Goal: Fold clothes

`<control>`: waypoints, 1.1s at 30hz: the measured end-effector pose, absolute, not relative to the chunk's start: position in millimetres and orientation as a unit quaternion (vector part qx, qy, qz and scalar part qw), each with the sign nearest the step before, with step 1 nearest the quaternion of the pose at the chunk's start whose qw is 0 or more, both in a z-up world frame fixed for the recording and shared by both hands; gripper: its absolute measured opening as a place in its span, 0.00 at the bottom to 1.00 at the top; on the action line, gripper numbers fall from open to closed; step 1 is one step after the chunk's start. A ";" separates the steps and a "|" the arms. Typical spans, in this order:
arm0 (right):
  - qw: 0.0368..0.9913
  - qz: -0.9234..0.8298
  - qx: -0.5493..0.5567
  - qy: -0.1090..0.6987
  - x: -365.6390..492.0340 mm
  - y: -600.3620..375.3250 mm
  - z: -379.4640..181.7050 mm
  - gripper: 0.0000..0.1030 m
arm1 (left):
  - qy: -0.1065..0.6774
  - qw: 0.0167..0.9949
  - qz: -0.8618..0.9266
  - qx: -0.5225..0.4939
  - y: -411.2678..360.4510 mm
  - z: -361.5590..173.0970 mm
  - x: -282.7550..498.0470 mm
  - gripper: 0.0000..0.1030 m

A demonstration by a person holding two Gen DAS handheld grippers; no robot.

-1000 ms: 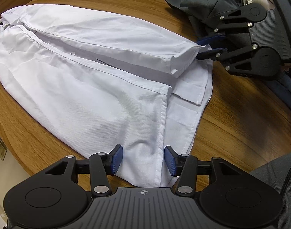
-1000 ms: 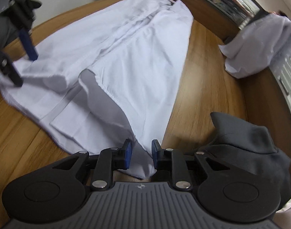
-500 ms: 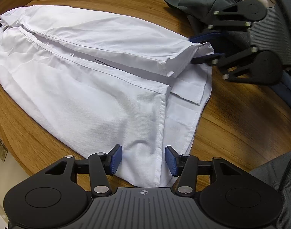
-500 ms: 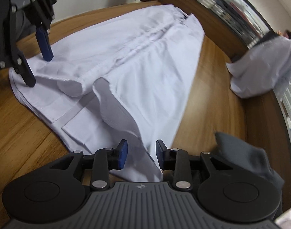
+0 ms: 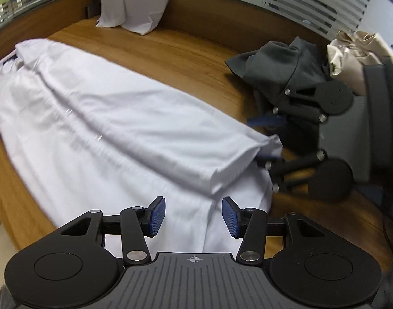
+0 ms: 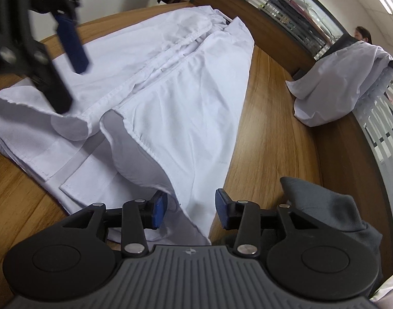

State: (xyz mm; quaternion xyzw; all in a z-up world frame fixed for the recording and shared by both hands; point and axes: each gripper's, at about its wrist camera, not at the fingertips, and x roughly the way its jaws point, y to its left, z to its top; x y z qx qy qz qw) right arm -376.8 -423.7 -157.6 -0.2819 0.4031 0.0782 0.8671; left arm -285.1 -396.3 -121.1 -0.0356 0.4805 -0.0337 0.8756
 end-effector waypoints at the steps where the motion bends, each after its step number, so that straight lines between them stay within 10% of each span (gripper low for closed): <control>1: 0.868 0.078 -0.282 0.402 -377.6 -422.7 -158.5 0.47 | 0.484 0.874 -0.032 -0.031 -400.7 -124.6 -278.1 0.50; 21: 0.882 0.066 -0.144 0.443 -359.5 -446.0 -153.0 0.50 | 0.510 0.855 0.057 -0.081 -405.6 -138.5 -240.1 0.48; 33: 0.896 0.029 -0.085 0.435 -357.9 -446.8 -155.6 0.55 | 0.469 0.874 0.084 -0.096 -402.9 -115.3 -246.3 0.07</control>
